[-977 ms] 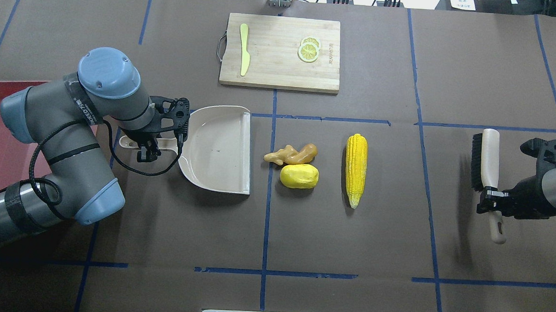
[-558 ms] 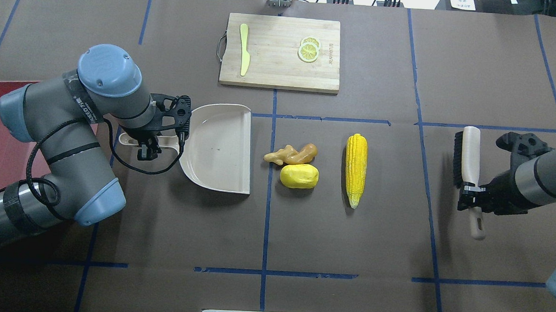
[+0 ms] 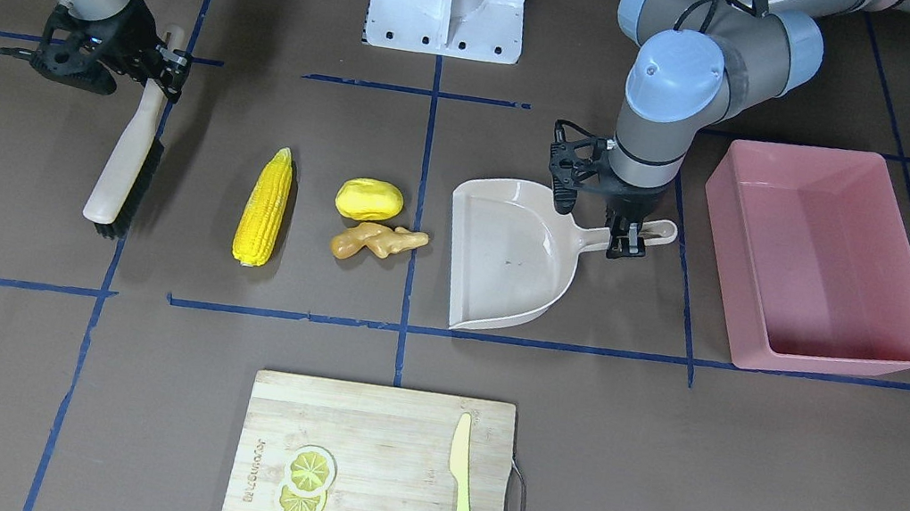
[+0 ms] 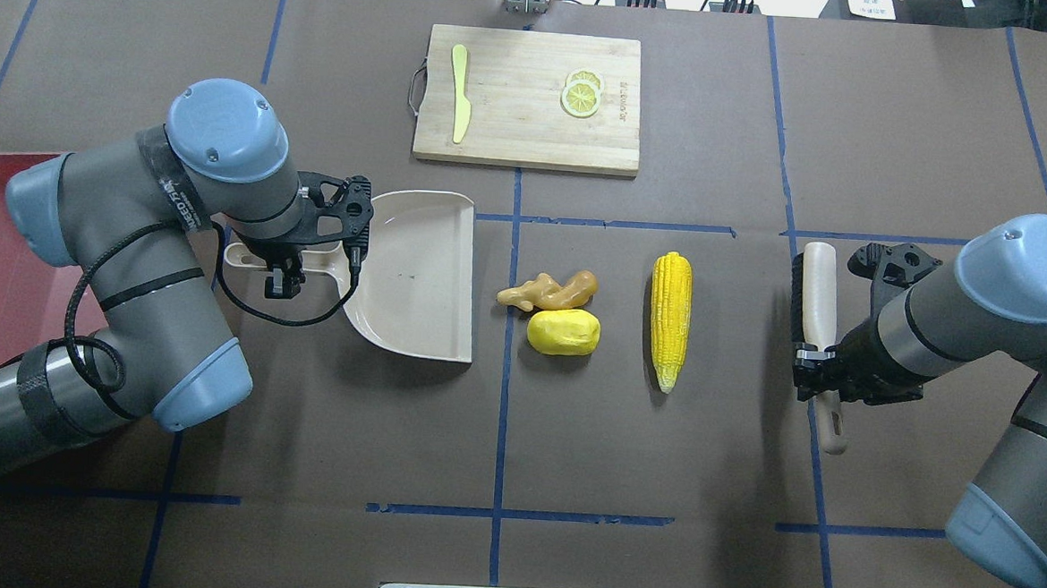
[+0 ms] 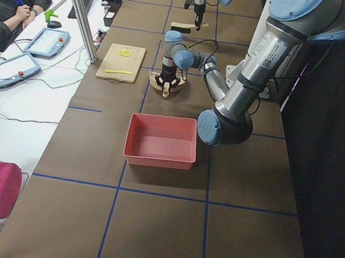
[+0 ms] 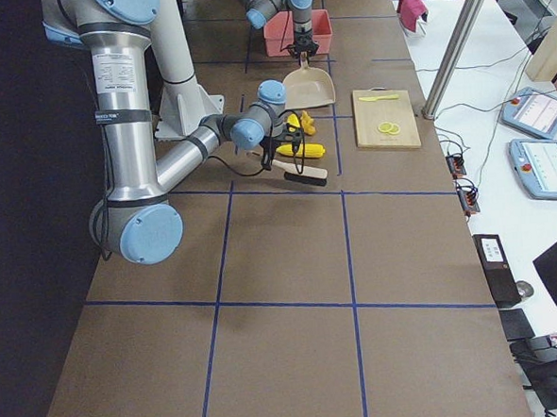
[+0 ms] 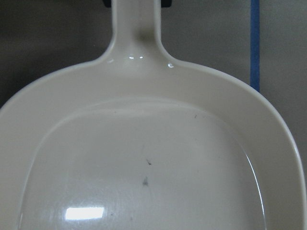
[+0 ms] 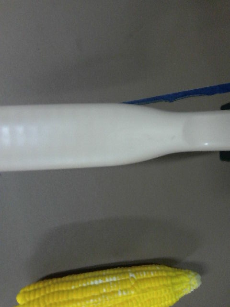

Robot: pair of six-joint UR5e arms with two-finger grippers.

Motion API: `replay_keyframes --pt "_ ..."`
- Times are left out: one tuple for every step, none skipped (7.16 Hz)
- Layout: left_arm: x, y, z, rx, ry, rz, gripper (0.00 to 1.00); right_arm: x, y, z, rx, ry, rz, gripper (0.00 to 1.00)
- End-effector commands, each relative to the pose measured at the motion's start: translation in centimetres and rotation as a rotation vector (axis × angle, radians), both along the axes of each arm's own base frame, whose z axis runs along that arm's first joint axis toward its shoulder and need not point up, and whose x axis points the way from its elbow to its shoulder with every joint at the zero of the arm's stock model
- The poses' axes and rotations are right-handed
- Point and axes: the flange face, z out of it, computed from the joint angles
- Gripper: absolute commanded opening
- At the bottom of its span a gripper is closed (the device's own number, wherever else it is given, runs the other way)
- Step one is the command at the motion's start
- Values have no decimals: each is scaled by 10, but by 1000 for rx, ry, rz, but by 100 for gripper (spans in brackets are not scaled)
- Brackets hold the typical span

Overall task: Sweep and dump trash into bin
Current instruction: 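Slide the dustpan toward the produce with the left gripper while the right lifts the brush, then sweep the corn, lemon and ginger into the dustpan with the right gripper's brush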

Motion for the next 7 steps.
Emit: replay_keyframes --pt "14 11 -10 -14 12 -6 0 -25 10 -8 -27 62 -45 0" --pt "16 12 -11 -13 13 -3 0 -32 10 -16 -16 53 -53 0" --pt "17 14 -12 -12 15 -1 0 -47 7 -25 -5 67 -58 0" --pt "20 15 -14 -11 17 4 0 -68 0 -36 7 84 -67 0" --pt "20 16 -14 -11 17 5 0 -91 -8 -47 21 100 -88 0" --pt "21 16 -12 -13 14 5 0 -113 -4 -56 49 125 -100 0" --pt "22 17 -13 -12 15 8 0 -128 -4 -64 60 141 -106 0"
